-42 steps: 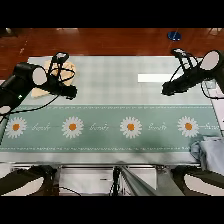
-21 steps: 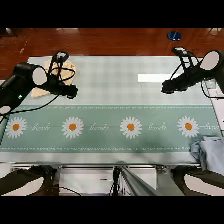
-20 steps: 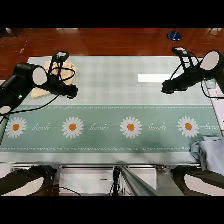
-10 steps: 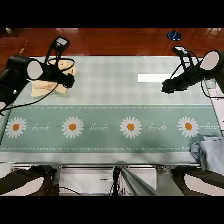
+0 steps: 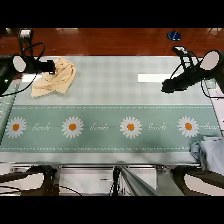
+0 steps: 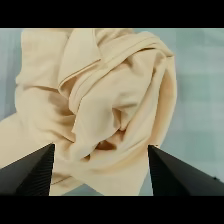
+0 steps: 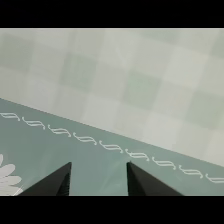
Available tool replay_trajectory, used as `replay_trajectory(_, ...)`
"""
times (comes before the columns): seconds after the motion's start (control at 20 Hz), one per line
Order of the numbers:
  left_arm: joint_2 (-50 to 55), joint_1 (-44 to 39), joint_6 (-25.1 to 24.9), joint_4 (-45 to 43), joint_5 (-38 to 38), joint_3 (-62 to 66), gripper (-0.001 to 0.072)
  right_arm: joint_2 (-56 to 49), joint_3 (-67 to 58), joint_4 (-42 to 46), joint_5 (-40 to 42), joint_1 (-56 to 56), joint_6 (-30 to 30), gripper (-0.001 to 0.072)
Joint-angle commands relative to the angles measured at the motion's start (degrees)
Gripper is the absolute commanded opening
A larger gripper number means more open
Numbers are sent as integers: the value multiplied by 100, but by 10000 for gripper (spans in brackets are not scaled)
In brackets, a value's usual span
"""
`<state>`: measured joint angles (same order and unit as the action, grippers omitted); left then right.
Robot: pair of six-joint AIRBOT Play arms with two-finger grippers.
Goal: Fold the shirts.
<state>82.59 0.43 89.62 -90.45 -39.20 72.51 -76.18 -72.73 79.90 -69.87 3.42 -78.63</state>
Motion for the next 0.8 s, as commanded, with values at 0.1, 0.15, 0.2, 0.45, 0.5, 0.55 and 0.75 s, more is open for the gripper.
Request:
replay_trajectory(0.1, 903, 164, -988, 1104, 68, 11, 720, -2, 0, -9, 57, 2, -192, 437)
replay_trajectory(0.15, 1023, 164, -1082, 1121, 116, 13, 720, -2, 0, -9, 96, 2, -249, 436)
replay_trajectory(0.2, 1134, 173, -1078, 1123, 181, 13, 720, -2, 0, -11, 127, 2, -304, 437)
replay_trajectory(0.45, 1163, 175, -1095, 1073, 256, 310, 25, -2, 0, 17, -26, 2, -363, 436)
replay_trajectory(0.5, 1023, 155, -1095, 1080, 245, 549, 25, -2, 0, 68, -39, -2, -363, 436)
replay_trajectory(0.55, 848, 129, -1095, 1078, 238, 813, 24, -2, 0, 164, -37, -4, -363, 436)
replay_trajectory(0.75, -160, -138, -1093, 1082, 55, 2033, 22, -2, -7, 551, -208, -4, -363, 430)
